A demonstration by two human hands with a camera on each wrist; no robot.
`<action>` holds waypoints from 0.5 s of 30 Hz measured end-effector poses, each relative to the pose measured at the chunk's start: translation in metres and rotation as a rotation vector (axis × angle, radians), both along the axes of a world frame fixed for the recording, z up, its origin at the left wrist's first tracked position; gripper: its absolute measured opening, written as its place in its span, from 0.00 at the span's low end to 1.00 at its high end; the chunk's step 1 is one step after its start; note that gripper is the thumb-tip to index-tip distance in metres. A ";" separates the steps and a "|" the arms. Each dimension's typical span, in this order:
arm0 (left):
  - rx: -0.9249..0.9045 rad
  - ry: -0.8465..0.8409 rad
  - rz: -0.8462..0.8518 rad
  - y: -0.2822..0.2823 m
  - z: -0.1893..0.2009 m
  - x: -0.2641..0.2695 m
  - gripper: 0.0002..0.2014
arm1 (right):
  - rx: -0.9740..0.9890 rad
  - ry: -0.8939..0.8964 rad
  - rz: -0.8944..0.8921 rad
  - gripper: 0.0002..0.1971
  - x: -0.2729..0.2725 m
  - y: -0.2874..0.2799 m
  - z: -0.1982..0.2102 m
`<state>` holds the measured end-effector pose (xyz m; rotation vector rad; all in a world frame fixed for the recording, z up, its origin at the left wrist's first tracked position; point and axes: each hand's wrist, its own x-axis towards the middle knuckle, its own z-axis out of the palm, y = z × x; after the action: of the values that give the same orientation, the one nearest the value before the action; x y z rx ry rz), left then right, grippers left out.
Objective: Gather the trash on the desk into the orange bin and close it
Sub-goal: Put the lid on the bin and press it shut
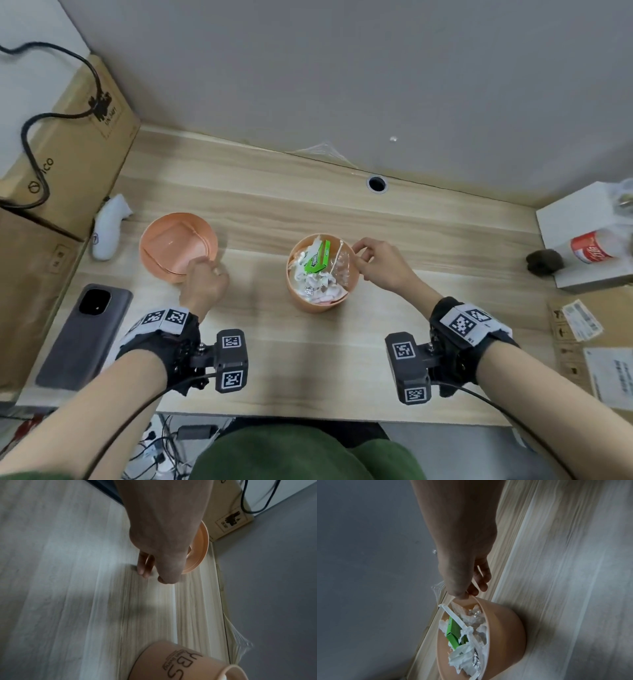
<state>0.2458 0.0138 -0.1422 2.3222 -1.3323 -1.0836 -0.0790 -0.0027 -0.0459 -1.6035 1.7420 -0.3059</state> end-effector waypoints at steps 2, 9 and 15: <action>-0.024 0.009 -0.094 -0.005 0.003 -0.011 0.19 | 0.001 -0.014 -0.025 0.14 -0.003 0.002 -0.001; 0.080 0.327 -0.259 -0.005 0.017 -0.078 0.16 | 0.011 -0.046 -0.132 0.12 -0.028 0.019 0.000; 0.076 0.091 -0.468 0.006 0.007 -0.107 0.19 | 0.055 -0.032 -0.251 0.11 -0.064 0.048 -0.002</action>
<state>0.1385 0.0196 -0.1347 2.0271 -1.8822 -1.3711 -0.1433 0.0453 -0.0478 -1.3349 1.9124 -0.3970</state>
